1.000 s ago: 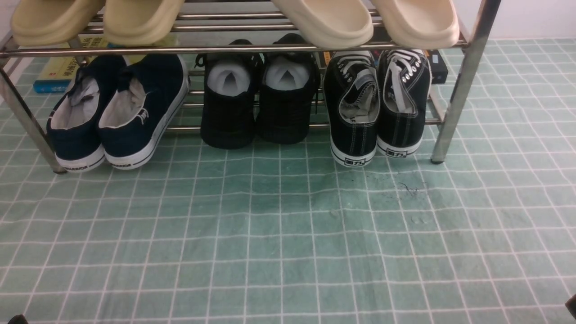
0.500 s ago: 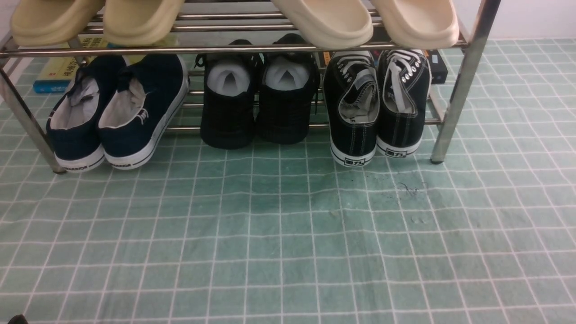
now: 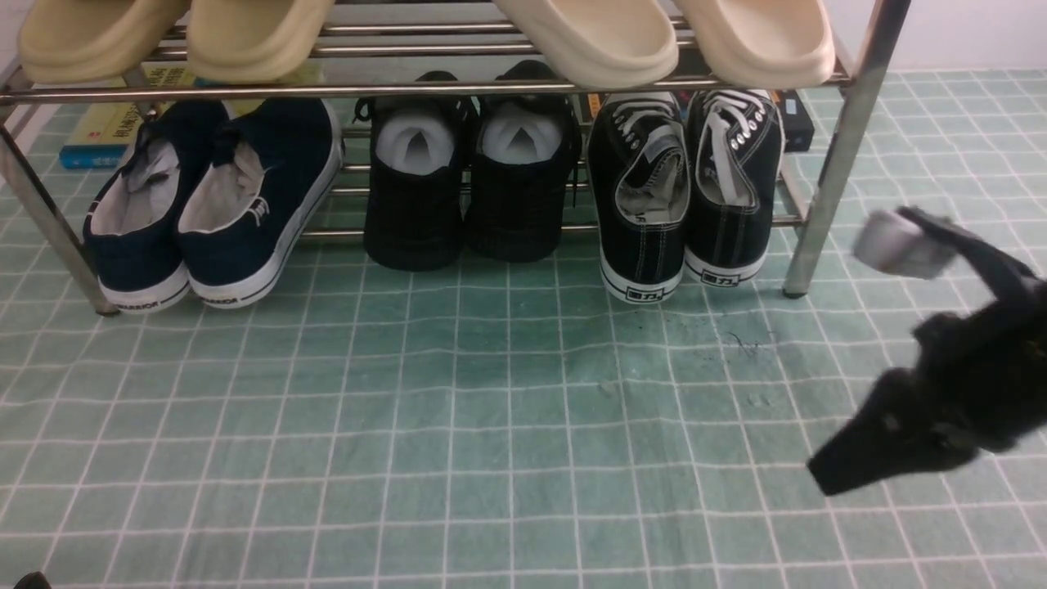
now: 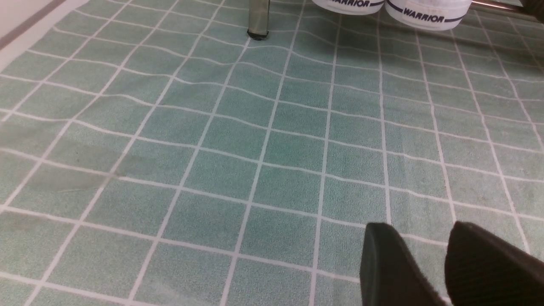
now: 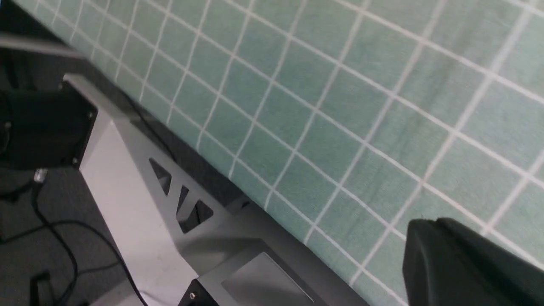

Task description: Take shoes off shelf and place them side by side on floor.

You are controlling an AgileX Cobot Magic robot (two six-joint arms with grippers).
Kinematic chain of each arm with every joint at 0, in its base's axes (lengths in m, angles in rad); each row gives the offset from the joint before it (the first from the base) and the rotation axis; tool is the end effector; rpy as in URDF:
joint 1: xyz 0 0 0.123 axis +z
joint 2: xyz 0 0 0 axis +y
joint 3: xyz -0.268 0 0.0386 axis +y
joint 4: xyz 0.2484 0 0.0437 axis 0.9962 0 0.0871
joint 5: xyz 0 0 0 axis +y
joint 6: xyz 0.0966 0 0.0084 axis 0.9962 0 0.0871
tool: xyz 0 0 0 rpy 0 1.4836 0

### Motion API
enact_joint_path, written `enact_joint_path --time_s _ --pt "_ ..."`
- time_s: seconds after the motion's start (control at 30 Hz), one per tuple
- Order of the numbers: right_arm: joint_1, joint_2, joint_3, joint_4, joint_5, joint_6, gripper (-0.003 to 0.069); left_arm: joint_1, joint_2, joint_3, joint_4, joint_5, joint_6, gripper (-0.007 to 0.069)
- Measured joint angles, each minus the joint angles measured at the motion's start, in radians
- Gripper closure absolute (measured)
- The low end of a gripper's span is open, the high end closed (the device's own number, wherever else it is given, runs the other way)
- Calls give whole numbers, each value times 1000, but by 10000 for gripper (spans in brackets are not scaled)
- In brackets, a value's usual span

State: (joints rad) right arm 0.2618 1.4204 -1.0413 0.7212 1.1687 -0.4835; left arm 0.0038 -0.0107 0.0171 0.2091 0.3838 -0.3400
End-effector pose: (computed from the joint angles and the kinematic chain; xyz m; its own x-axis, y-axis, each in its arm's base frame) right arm 0.2378 0.1247 0.2673 -0.8802 -0.3605 -0.3087 -0.4744 0.6856 0.5521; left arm 0.0727 0.0078 0.1727 -0.2767 -0.1458 -0.9498 -0.1196 0.9860 -0.1165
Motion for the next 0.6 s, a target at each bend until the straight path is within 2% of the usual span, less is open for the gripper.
enact_joint_path --time_s 0.03,0.1,0.17,0.2,0.23,0.3,0.33,0.43,0.6 --pt "9 8 -11 -6 0 5 656 0 0 0 0 0 0 385" --pt "125 102 -177 -131 -6 114 652 0 0 0 0 0 0 385" --pt "158 129 -236 -185 -13 180 648 0 0 0 0 0 0 385" --pt "205 169 -328 -271 -34 273 639 0 0 0 0 0 0 385" --pt "214 178 -349 -292 -38 296 637 0 0 0 0 0 0 385" --pt "252 231 -476 -411 -72 436 613 0 0 0 0 0 0 385" --pt "252 235 -485 -419 -74 445 613 0 0 0 0 0 0 385" --pt "272 302 -594 -523 -127 552 559 0 0 0 0 0 0 385" --pt "275 411 -665 -624 -258 609 415 0 0 0 0 0 0 385"
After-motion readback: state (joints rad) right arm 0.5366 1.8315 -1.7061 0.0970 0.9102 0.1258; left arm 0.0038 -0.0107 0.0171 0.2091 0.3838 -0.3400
